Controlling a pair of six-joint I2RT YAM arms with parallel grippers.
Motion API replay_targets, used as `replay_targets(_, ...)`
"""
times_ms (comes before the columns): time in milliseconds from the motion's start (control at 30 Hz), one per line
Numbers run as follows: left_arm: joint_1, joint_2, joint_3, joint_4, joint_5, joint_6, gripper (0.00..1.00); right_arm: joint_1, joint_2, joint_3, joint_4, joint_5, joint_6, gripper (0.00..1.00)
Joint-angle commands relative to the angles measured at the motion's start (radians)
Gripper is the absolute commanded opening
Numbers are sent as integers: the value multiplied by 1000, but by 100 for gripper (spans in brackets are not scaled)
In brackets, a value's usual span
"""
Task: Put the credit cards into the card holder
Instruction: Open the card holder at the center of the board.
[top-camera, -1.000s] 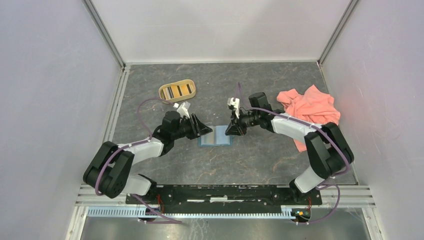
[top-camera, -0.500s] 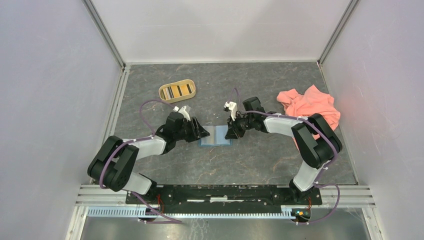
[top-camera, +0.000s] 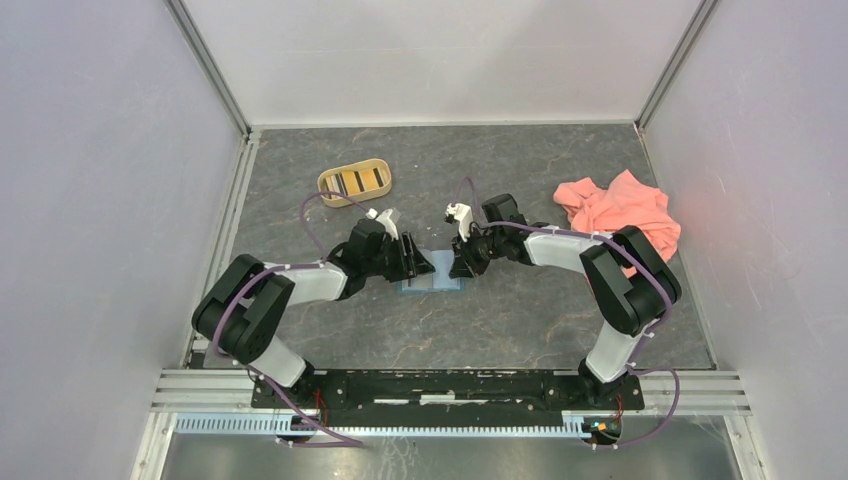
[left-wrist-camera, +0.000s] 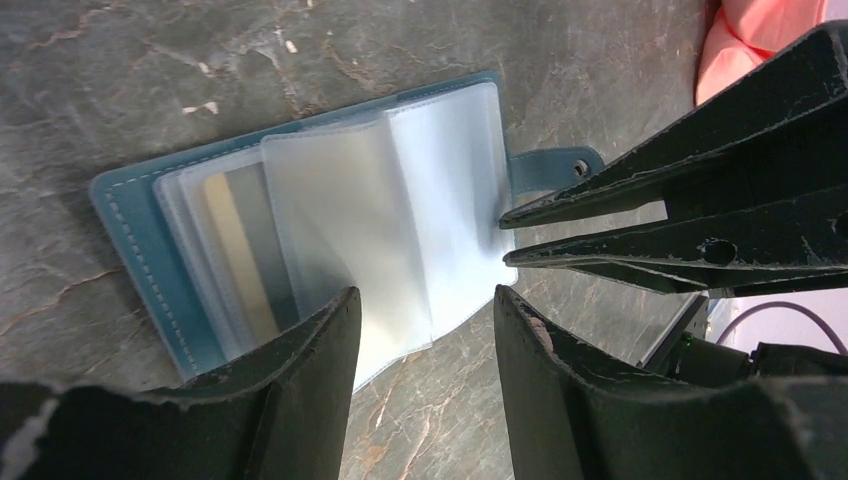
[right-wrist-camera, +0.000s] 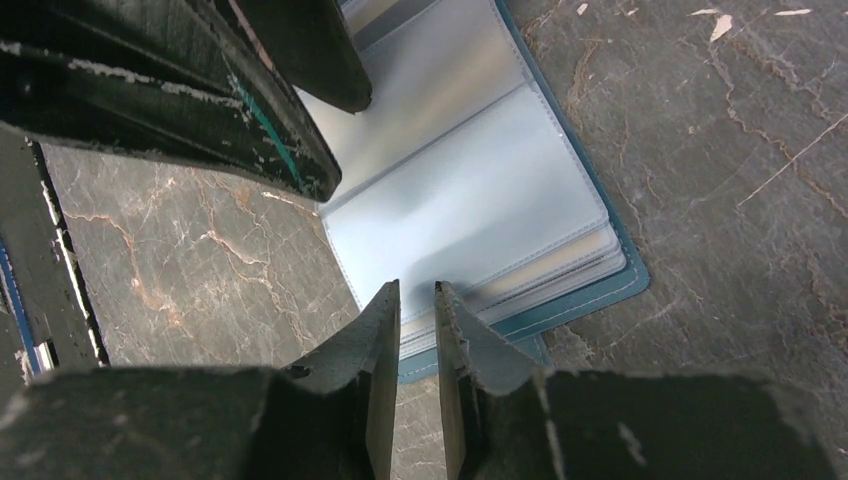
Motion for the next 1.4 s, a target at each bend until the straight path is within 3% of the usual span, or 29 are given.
replay_targets(0,-13,10,35,52,36,-8,59,3,9,34,-23,40,-3,26)
replay_targets(233,-13,12,53,99,76,-38,60,1,-14,41,-35,44,-22,28)
replay_targets(433,-11,-123,92,-174,-173,101,63,-2,-32,34,-31,45,-28,29)
replay_targets(533,-11,-134,116,-260,-228,146,63,-3,-18,42,-38,38,-27,29)
replay_targets(1167,-26,1,122,-240,-147,107,63,-3,0,45,-44,40,-29,29)
replay_targets(1367,-49,51,121,-169,-82,59,63,-2,2,45,-44,33,-29,30)
